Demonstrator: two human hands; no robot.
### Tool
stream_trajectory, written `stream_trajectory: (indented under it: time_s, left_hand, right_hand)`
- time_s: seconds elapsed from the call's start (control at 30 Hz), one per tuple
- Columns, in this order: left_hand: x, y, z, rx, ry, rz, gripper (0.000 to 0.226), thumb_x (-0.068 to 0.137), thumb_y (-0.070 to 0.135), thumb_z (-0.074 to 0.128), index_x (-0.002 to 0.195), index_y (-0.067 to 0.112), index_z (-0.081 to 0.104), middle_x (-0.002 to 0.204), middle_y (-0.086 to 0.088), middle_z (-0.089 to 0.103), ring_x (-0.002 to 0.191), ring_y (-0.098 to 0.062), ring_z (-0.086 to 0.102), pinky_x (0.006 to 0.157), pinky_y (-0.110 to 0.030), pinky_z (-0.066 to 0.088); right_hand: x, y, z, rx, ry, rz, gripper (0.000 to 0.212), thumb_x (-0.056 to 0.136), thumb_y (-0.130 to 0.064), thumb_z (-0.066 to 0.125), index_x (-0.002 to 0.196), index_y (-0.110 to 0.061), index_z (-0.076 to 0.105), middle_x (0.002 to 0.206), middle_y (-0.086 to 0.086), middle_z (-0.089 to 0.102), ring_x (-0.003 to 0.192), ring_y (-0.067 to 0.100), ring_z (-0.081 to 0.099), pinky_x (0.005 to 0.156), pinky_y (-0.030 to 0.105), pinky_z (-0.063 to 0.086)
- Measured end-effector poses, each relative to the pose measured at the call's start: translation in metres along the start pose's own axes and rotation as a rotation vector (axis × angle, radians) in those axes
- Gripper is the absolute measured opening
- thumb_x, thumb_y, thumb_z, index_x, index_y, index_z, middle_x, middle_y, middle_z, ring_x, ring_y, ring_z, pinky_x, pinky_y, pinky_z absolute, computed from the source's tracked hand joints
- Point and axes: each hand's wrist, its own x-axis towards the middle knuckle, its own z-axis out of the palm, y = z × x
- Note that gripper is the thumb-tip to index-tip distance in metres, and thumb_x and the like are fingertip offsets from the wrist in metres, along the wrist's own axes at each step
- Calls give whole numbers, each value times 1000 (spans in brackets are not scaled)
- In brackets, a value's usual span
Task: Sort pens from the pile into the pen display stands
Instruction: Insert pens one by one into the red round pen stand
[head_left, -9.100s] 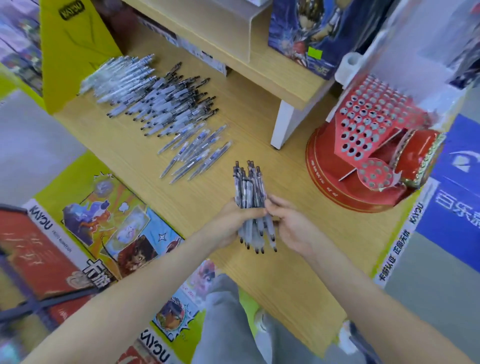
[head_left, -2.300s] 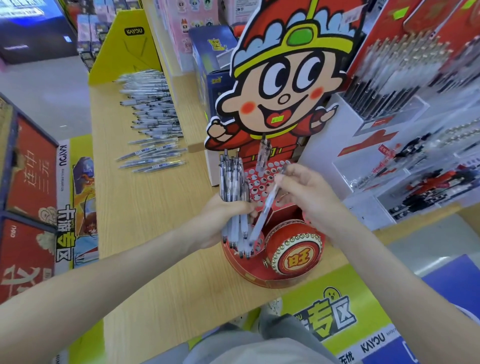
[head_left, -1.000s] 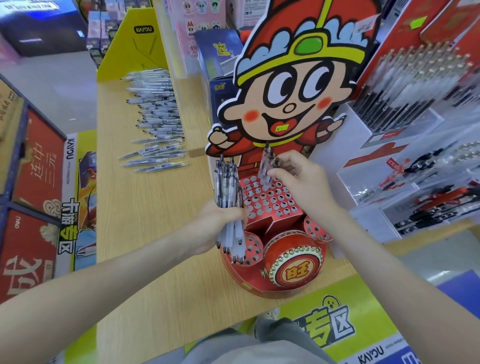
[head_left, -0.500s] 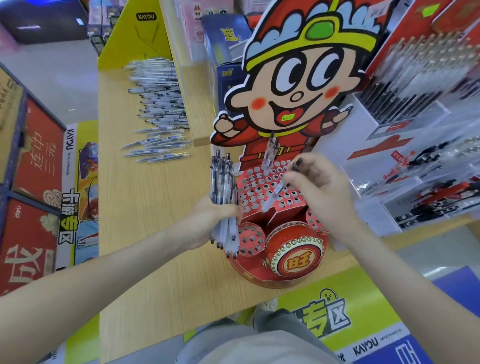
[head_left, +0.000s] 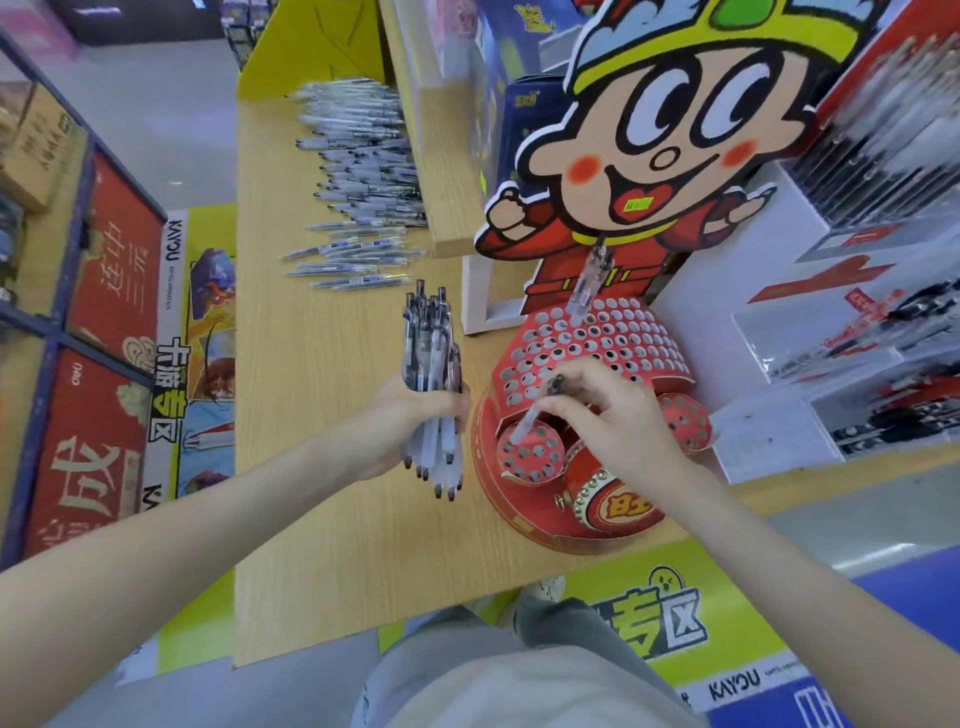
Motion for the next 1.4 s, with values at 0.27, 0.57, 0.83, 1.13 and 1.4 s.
stream_trajectory:
  time_s: [0.27, 0.57, 0.83, 1.13, 1.4]
  left_hand:
    - [1, 2, 8, -31, -102, 15, 12, 71, 6, 64, 75, 11, 55, 65, 1, 60, 59, -12, 59, 58, -24, 49]
    - [4, 2, 3, -10, -118, 6, 13, 71, 5, 65, 76, 10, 53, 66, 0, 58, 60, -13, 57, 60, -25, 49]
    - [4, 4, 1, 16, -142, 30, 13, 71, 5, 64, 74, 9, 52, 65, -1, 57, 60, -13, 57, 58, -22, 48]
    - [6, 3, -2, 49, -141, 8, 15, 70, 7, 65, 76, 9, 51, 67, -4, 55, 62, -15, 55, 60, -25, 48]
    - [8, 2, 4, 72, -173, 4, 12, 72, 9, 66, 75, 10, 54, 70, -9, 53, 65, -20, 51, 62, -28, 45]
  right_hand:
    - [3, 6, 17, -142, -202, 5, 5, 89, -20, 63, 91, -21, 58, 87, -9, 71, 88, 2, 65, 86, 32, 50]
    - [10, 11, 17, -187, -244, 13, 4, 90, -19, 61, 93, -17, 59, 87, -8, 72, 90, 10, 65, 83, 39, 49]
    - [1, 5, 17, -52, -168, 51, 18, 90, -2, 57, 90, -20, 60, 81, -9, 70, 85, -5, 64, 81, 15, 47]
    - [3, -11, -6, -60, 125, 9, 6, 87, -13, 64, 88, -17, 61, 82, -18, 65, 86, -8, 58, 76, 3, 38]
    - [3, 0, -2, -130, 55, 29, 6, 88, -17, 64, 91, -12, 61, 82, -16, 68, 86, -6, 60, 79, 7, 43]
